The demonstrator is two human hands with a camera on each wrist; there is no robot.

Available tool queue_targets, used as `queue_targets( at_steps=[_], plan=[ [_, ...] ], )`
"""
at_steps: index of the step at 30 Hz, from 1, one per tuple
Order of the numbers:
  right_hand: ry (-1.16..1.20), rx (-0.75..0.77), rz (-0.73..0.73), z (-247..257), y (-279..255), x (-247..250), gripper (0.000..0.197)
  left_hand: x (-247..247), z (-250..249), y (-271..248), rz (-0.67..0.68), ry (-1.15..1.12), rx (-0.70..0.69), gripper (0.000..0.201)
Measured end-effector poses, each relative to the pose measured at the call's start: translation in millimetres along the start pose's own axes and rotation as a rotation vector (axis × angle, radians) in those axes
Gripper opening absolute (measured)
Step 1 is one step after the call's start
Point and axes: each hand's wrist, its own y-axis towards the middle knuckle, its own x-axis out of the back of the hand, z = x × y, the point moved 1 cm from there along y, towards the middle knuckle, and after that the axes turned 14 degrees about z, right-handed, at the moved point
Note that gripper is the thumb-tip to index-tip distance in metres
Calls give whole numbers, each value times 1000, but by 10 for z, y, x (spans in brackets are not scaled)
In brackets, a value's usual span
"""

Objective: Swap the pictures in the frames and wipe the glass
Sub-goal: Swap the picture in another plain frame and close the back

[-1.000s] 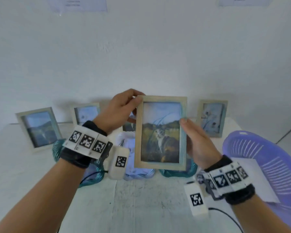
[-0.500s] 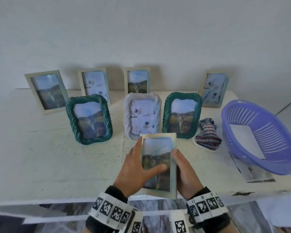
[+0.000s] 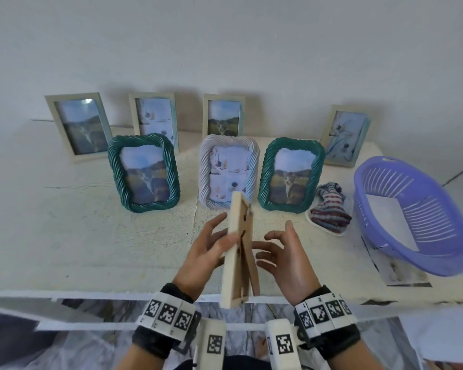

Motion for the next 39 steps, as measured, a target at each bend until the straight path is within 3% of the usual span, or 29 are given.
queue_targets(
  at_steps=[4,6,8,10,14,17,21,26,39],
  plan=[
    [-135,24,-72,-42,22,74,45,217,65,-67,-140,-74,-80,39],
    [-334,64,-79,-83,20,86,39,295,145,-75,-169,-5,-69,26],
    [-555,127,-92,-134,-5,100,20,349,227,-60,-220,166,-25,15],
    [-746,161,-100,-194,-23,121,10,398,314,-45,-286,377,17,13],
    [-1084,206,-103,-325,-15,150,21,451,421,-57,-306,701,32,23],
    [-1217,270,-108,-421,6,180,22,461,453,-70,-251,796,37,35],
    [-1418,314,-99,-466,17,166,19,464,508,-55,-240,865,10,30],
    [-1532,276,-80,-437,30,108,8,467,572,6,-302,935,2,26],
    [-1517,83,-49,-330,110,92,16,353,599,120,-439,977,46,19]
  ],
)
